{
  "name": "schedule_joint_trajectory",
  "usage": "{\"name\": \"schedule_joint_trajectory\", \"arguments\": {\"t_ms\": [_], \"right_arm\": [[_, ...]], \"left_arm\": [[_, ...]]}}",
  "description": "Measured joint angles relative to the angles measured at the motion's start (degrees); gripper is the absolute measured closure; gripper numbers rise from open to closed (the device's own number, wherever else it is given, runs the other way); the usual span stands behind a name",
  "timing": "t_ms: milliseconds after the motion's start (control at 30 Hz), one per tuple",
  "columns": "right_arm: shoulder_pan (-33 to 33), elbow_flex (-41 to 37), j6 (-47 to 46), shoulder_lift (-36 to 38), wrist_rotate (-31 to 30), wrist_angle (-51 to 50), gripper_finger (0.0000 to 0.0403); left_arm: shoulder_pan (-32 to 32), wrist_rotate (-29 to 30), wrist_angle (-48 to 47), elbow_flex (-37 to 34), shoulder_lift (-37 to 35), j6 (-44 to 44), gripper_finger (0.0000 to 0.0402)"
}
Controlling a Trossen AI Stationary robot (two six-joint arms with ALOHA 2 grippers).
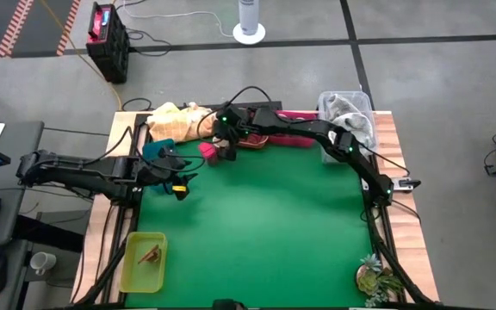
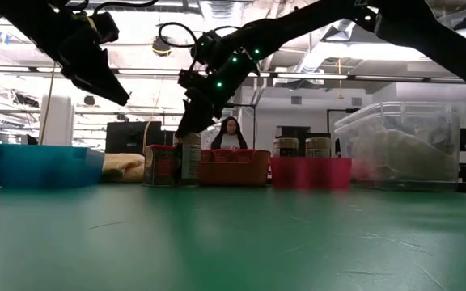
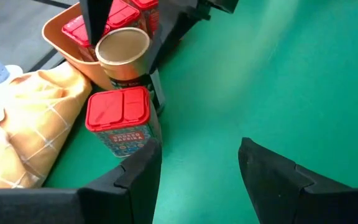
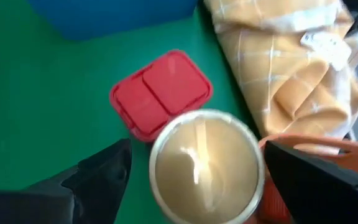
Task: Sort spices by type
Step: Put the big brown seasoning bottle into the red bin
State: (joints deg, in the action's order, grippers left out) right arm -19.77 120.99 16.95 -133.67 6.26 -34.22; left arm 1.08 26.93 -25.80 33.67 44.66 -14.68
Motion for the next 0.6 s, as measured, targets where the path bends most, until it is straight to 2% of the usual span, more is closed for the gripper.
{"name": "schedule_joint_trajectory", "arguments": {"t_ms": [133,267,600], "right_arm": [[0.1,0.0,0.9,0.0,1.4,-2.0,0.0005],[0.4,0.0,1.1,-1.7,1.5,-1.6,0.0018],[0.5,-0.1,-0.6,-3.4,1.5,0.7,0.01]], "left_arm": [[0.0,-0.1,0.0,0.0,0.0,0.0,0.0198],[0.0,-0.1,0.0,0.0,0.0,0.0,0.0198],[0.0,-0.2,-0.1,0.0,-0.1,0.2,0.0198]]}}
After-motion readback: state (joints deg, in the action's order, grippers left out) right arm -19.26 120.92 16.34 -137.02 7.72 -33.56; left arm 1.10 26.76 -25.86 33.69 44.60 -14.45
